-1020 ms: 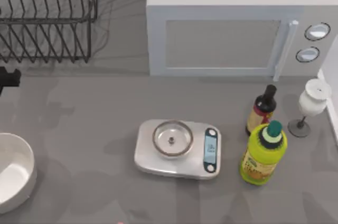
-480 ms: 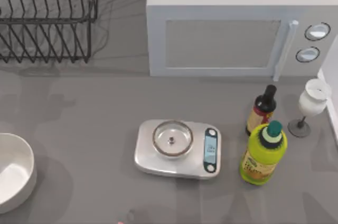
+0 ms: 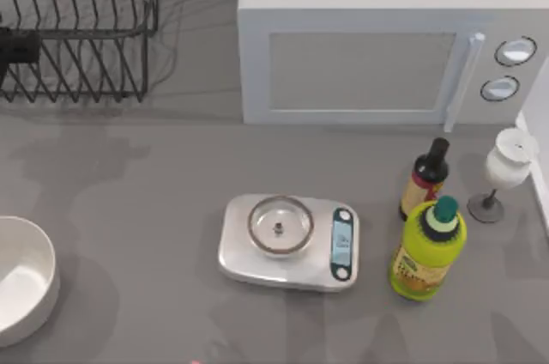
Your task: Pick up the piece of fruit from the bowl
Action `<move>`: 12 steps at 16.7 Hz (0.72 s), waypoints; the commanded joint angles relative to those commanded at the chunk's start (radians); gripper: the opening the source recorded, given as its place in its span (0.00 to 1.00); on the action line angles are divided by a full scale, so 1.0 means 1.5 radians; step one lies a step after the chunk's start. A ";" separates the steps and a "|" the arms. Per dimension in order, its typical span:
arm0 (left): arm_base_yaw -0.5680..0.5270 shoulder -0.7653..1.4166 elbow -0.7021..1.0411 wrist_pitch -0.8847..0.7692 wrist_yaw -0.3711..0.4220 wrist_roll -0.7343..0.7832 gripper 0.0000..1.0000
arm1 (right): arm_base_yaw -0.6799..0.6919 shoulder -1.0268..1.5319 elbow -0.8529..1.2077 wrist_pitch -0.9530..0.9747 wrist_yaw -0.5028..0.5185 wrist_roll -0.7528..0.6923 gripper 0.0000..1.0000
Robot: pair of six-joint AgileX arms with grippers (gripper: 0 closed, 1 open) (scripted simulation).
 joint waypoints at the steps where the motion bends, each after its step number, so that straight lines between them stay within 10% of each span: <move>1: -0.036 0.030 0.004 0.021 0.000 -0.034 0.00 | 0.000 0.000 0.000 0.000 0.000 0.000 1.00; 6: -0.218 0.173 0.016 0.142 0.001 -0.213 0.00 | 0.000 0.000 0.000 0.000 0.000 0.000 1.00; 12: -0.250 0.204 0.015 0.173 0.002 -0.245 0.00 | 0.000 0.000 0.000 0.000 0.000 0.000 1.00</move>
